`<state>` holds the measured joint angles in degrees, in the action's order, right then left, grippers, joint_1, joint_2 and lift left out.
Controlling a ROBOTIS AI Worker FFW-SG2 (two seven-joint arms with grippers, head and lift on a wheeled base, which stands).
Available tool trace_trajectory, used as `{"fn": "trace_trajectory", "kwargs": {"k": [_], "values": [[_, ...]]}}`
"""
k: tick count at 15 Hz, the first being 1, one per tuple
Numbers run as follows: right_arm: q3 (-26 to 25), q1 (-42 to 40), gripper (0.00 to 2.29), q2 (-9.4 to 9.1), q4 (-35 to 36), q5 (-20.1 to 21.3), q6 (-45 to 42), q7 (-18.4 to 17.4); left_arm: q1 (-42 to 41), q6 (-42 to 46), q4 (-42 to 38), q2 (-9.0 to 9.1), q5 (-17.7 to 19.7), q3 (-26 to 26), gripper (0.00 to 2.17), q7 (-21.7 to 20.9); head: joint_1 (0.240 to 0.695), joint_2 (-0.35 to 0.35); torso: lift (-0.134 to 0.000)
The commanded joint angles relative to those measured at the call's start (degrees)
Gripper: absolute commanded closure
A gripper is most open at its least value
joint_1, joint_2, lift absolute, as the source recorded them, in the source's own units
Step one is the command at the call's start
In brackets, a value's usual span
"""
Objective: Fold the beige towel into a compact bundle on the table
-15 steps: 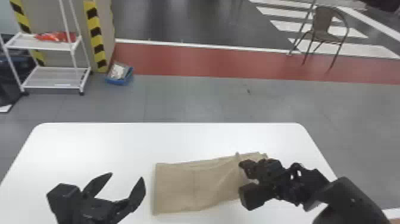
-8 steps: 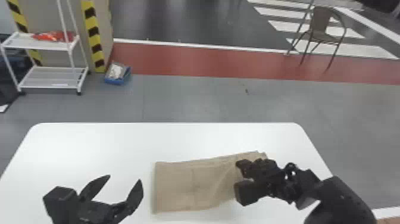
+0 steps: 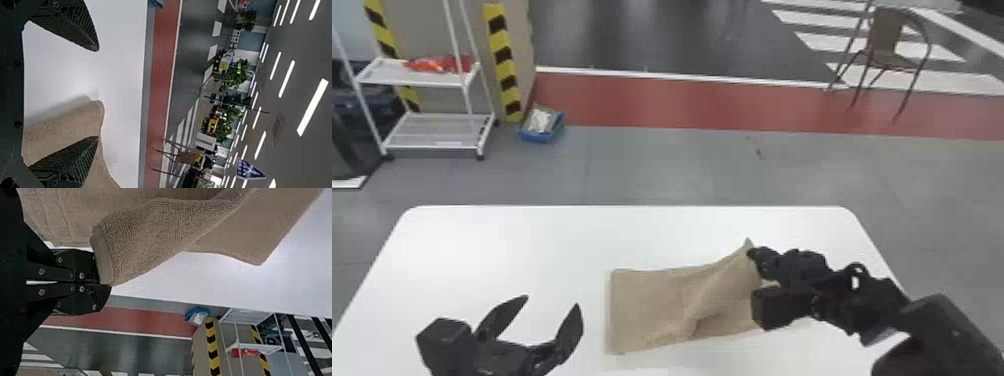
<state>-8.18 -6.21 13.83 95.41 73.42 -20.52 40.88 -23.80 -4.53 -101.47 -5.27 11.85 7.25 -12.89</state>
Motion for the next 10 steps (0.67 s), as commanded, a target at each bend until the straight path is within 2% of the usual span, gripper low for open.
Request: {"fn": "trace_trajectory", "kwargs": {"k": [1, 5, 7, 8, 10], "values": [[0.4, 0.2, 1.71, -0.12, -3.7, 3.7, -0.4, -0.8, -0.3, 0.2, 0.0, 0.09, 0.0, 0.3, 0.08, -0.1, 0.695, -0.182, 0.0], [0.8, 1.5, 1.71, -0.74, -3.3, 3.7, -0.3, -1.9, -1.5, 1.2, -0.8, 0.0, 0.0, 0.2, 0.08, 0.0, 0.695, -0.197, 0.0], [-0.3, 1.5, 1.71, -0.65, 1.0, 1.6, -0.4, -2.4, -1.9, 1.2, -1.3, 0.0, -0.1, 0.2, 0.08, 0.0, 0.695, -0.19, 0.0], [-1.1, 1.4, 1.71, 0.23, 3.5, -0.3, -0.4, -2.4, -2.1, 1.2, -1.5, 0.0, -0.1, 0.1, 0.08, 0.0, 0.695, -0.185, 0.0], [-2.6, 0.7, 1.71, 1.81, 3.1, -0.8, -0.6, -3.0, -2.2, 1.2, -1.3, 0.0, -0.1, 0.4, 0.08, 0.0, 0.695, -0.182, 0.0]]}}
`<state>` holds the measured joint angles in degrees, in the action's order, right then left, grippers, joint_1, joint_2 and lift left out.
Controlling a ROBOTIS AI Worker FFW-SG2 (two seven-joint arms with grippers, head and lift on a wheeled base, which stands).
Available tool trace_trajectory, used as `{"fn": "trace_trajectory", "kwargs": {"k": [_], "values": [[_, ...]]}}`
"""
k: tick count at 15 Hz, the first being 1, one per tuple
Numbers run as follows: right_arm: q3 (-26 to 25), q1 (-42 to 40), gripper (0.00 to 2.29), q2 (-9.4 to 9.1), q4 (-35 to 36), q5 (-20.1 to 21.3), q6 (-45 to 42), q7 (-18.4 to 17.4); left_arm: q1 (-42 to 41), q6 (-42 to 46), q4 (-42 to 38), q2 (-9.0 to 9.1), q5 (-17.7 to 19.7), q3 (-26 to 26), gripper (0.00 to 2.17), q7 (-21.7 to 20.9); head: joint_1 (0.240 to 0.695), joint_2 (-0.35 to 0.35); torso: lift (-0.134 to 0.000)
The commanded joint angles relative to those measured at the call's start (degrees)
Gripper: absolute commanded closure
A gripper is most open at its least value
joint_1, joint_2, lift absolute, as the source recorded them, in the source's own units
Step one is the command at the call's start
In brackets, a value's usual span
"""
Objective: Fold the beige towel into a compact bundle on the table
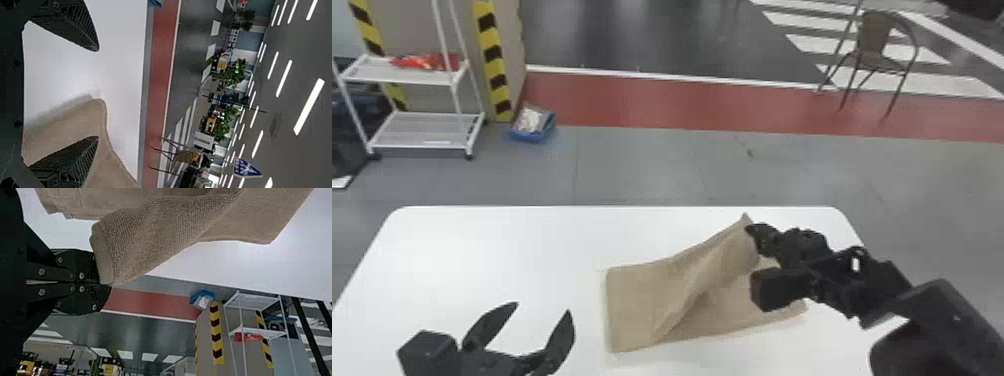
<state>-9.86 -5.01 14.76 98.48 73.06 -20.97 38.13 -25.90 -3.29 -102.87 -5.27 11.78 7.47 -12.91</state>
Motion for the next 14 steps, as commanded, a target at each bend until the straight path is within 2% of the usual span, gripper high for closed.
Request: {"fn": "trace_trajectory", "kwargs": {"k": [1, 3, 9, 12, 14], "values": [[-1.6, -1.1, 1.71, 0.79, -2.0, 0.4, -0.9, -0.6, -0.1, 0.9, 0.7, 0.0, 0.0, 0.4, 0.08, -0.1, 0.695, -0.195, 0.0], [-1.7, -2.5, 1.71, 0.62, -6.0, 2.8, -3.3, -1.8, -0.2, 1.2, 1.0, 0.0, 0.0, 0.5, 0.09, 0.0, 0.695, -0.218, 0.0], [-2.9, -1.8, 1.7, 0.27, -10.3, 5.5, -3.3, -4.0, -1.2, 2.1, 0.7, 0.0, -0.2, 1.1, 0.09, 0.2, 0.695, -0.256, 0.0], [-3.5, -0.4, 1.7, -0.17, -10.1, 5.1, -3.5, -4.3, -1.3, 2.8, 0.8, 0.09, -0.3, 1.4, 0.09, 0.4, 0.695, -0.268, 0.0], [-5.1, -0.3, 1.7, 0.09, -6.4, 2.7, -4.2, -3.9, -1.3, 2.8, 0.8, 0.0, -0.4, 1.5, 0.09, 0.6, 0.695, -0.269, 0.0]]}}
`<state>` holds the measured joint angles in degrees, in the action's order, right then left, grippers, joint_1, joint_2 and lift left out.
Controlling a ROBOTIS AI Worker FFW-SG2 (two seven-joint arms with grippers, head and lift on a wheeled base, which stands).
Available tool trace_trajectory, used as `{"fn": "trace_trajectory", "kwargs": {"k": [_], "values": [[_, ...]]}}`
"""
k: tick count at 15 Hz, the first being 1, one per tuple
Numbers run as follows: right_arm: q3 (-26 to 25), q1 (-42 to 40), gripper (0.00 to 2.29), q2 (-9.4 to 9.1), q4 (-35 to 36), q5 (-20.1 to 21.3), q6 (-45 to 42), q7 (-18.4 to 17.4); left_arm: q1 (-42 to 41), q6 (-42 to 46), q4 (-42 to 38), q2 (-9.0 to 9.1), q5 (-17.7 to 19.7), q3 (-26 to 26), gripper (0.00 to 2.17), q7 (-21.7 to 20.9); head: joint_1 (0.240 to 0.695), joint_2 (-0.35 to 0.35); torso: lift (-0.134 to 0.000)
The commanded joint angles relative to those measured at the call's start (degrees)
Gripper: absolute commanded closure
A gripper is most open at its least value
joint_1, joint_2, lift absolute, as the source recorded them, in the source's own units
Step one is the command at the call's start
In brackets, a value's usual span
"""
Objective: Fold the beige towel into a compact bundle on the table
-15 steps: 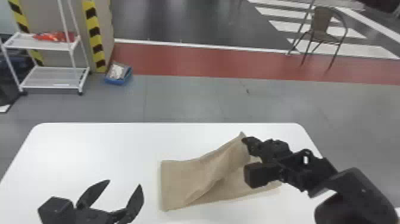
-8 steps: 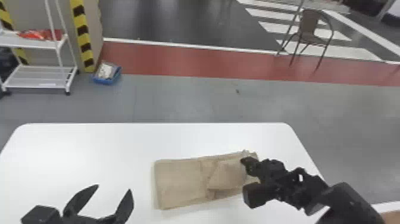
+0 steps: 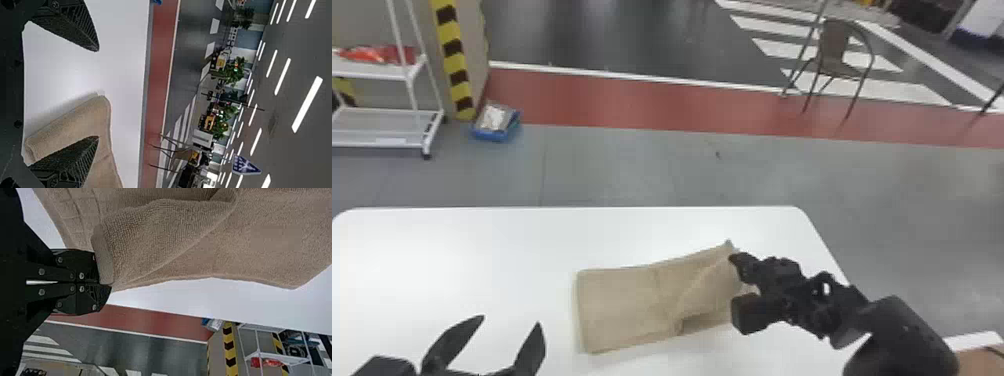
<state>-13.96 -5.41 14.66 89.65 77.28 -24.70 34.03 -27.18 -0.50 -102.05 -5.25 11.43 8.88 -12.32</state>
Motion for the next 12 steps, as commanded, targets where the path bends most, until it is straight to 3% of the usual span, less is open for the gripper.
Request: {"fn": "trace_trajectory", "kwargs": {"k": [1, 3, 7, 12], "values": [[-1.9, -0.2, 1.7, 0.9, 4.0, -3.0, -0.8, 0.7, -0.2, 0.0, 0.1, -0.02, -0.1, 0.0, 0.09, 0.1, 0.695, -0.268, 0.0], [-3.5, -0.5, 1.7, 2.13, 1.8, -3.2, -1.2, 0.5, -0.2, 1.1, 0.7, 0.07, -0.1, -0.2, 0.09, 0.1, 0.695, -0.271, 0.0], [-2.3, 2.0, 1.7, 0.9, -7.7, 3.8, -2.4, -1.4, 0.2, 1.6, 1.6, 0.42, -0.4, 0.3, 0.09, 0.1, 0.695, -0.309, 0.0], [-1.5, 4.2, 1.7, 0.55, -8.6, 3.4, -2.4, -1.5, 0.3, 1.4, 1.6, 0.42, -0.4, 0.3, 0.09, 0.4, 0.695, -0.305, 0.0]]}}
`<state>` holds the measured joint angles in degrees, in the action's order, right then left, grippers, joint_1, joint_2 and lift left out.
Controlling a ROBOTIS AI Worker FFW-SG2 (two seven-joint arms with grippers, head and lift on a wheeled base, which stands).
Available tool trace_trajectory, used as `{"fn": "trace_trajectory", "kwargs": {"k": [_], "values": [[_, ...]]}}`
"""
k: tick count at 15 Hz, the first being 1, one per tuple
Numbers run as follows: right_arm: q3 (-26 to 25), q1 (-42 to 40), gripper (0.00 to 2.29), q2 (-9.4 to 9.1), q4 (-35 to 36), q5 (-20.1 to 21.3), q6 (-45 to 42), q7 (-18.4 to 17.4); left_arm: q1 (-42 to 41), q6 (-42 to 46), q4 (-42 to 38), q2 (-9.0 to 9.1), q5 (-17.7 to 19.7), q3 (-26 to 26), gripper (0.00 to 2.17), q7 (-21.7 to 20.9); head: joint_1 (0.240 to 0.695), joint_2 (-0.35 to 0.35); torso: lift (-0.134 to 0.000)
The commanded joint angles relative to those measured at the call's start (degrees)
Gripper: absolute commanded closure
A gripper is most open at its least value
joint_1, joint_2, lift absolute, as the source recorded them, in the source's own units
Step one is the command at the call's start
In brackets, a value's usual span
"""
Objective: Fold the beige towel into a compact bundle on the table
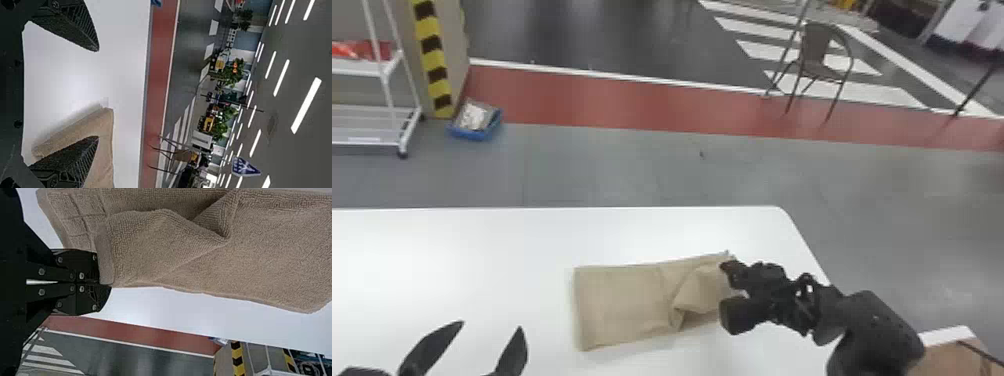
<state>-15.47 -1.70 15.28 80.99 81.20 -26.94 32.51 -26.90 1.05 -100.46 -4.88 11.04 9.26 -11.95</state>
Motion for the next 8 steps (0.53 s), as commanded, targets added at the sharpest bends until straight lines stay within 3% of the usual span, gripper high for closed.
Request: {"fn": "trace_trajectory", "kwargs": {"k": [1, 2, 5, 8], "values": [[-0.4, 0.6, 1.7, -0.08, 1.2, -1.3, -0.5, 0.0, 0.0, -0.1, 0.0, 0.05, -0.1, 0.1, 0.09, 0.1, 0.695, -0.302, 0.0], [-1.1, 0.1, 1.7, 0.01, 3.6, -3.7, -1.0, 0.3, 0.1, -0.3, 0.0, 0.05, -0.2, 0.1, 0.09, 0.1, 0.695, -0.3, 0.0], [-4.5, -0.6, 1.7, 3.53, 5.8, -5.8, -2.6, 1.1, 0.2, -0.3, 0.4, 0.05, -0.3, 0.1, 0.09, 0.1, 0.695, -0.297, 0.0], [-4.7, 0.6, 1.7, 3.44, -0.8, -3.9, -2.6, 0.1, 1.1, -0.3, 1.8, 0.23, -0.3, 1.0, 0.09, 0.2, 0.695, -0.329, 0.0]]}}
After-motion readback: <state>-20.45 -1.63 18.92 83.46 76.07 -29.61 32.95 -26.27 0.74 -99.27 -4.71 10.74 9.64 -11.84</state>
